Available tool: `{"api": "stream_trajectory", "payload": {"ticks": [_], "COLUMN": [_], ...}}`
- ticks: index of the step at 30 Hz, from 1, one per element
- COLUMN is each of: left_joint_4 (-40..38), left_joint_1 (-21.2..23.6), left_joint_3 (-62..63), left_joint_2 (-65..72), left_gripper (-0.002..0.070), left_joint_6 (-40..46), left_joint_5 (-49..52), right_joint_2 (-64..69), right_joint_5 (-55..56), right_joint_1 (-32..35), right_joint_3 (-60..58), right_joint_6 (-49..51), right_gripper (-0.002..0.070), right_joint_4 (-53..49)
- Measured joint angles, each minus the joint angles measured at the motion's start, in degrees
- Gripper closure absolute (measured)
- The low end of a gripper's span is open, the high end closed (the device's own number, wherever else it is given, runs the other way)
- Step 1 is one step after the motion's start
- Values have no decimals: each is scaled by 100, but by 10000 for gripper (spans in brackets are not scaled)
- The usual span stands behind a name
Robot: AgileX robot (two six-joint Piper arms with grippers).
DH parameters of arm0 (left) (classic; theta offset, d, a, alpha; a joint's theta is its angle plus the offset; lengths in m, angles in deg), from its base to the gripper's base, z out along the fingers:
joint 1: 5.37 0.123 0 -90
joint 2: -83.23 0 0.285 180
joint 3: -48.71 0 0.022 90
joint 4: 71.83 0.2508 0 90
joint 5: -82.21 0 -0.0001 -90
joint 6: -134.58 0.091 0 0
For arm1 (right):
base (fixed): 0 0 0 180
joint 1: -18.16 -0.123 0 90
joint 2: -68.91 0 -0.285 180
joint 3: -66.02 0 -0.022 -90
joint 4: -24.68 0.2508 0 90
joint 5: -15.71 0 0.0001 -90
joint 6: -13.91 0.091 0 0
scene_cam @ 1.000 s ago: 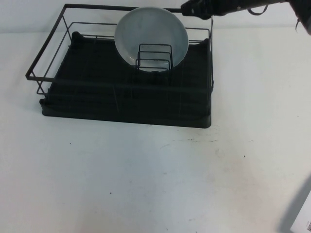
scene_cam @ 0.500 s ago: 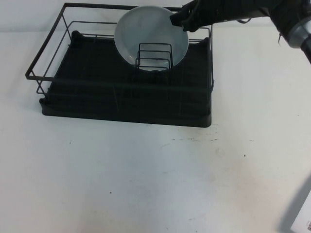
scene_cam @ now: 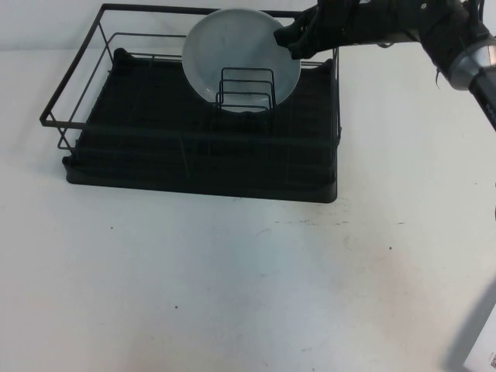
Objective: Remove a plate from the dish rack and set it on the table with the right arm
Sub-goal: Grasp the plate from the shelf
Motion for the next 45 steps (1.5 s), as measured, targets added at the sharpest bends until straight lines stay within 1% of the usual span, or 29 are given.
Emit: {"api": "stream_trajectory", "payload": {"ticks": [6,24,27,38,40,45], "left_joint_4": [0,0,0,0,0,0], "left_joint_1": [0,0,0,0,0,0], "left_joint_3": [0,0,0,0,0,0], "left_joint_2": [0,0,0,0,0,0], "left_gripper": [679,679,679,679,679,679], "left_joint_6": [0,0,0,0,0,0], "left_joint_5": [0,0,0,0,0,0], "right_joint_2": [60,258,258,258,258,146], "right_joint_5": [101,371,371,227,203,64], "right_joint_1": [0,-10,-10,-21,-21,36], "right_joint_3": [0,0,0,0,0,0], "right_joint_6": [-20,-34,-34,-58,-117,-188], "right_gripper": [354,365,395,562,583,590], "right_joint_4": [38,175,199,244,185,108]}}
